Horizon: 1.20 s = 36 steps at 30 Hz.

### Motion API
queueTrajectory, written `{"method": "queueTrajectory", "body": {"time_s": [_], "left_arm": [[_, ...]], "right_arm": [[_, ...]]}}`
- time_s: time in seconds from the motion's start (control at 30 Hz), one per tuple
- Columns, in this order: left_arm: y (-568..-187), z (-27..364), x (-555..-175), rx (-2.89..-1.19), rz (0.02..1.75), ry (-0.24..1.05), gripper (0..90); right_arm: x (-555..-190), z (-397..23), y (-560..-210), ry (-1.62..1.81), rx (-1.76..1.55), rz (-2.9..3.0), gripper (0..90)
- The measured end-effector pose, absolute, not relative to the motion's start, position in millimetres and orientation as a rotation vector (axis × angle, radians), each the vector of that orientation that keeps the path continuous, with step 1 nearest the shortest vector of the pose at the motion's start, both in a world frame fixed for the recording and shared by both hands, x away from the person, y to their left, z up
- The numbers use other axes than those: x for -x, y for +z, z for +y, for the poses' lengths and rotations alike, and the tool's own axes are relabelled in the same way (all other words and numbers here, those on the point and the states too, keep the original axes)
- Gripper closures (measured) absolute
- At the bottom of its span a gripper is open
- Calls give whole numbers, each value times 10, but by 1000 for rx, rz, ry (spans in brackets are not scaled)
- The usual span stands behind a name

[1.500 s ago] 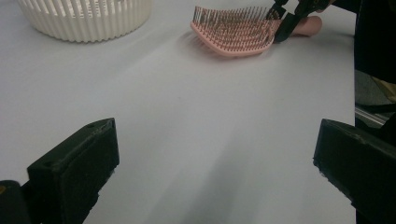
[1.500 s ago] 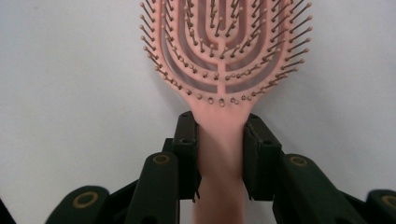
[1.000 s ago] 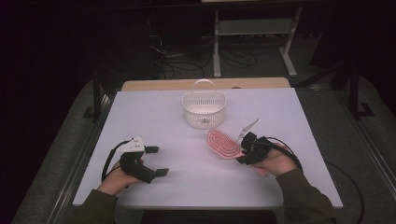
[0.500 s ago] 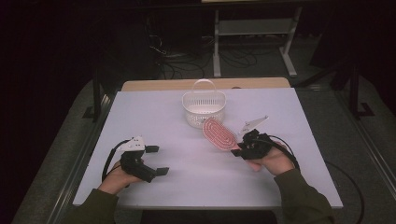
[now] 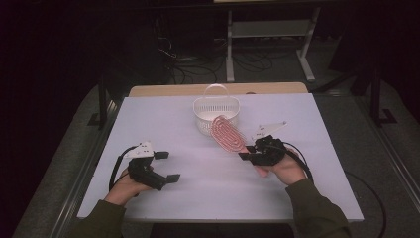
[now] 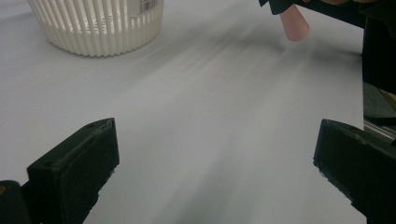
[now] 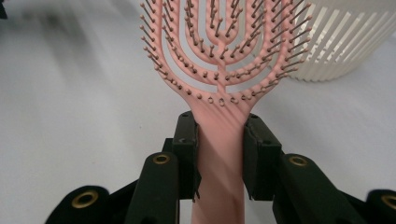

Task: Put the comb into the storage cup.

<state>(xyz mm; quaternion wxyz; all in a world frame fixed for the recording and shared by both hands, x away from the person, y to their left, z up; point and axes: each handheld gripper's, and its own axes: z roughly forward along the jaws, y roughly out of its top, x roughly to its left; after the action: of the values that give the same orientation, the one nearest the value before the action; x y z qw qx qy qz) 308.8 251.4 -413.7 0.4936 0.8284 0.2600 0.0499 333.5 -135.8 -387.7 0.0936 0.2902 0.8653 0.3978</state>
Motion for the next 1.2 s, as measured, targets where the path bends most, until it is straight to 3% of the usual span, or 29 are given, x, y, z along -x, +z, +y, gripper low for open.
{"method": "queueTrajectory", "body": {"time_s": [1.2], "left_arm": [[-3996,2109,-3427,-1967,606,105,0]], "right_arm": [[-3409,-1352,-3750,1348,-819,2414,687]]}}
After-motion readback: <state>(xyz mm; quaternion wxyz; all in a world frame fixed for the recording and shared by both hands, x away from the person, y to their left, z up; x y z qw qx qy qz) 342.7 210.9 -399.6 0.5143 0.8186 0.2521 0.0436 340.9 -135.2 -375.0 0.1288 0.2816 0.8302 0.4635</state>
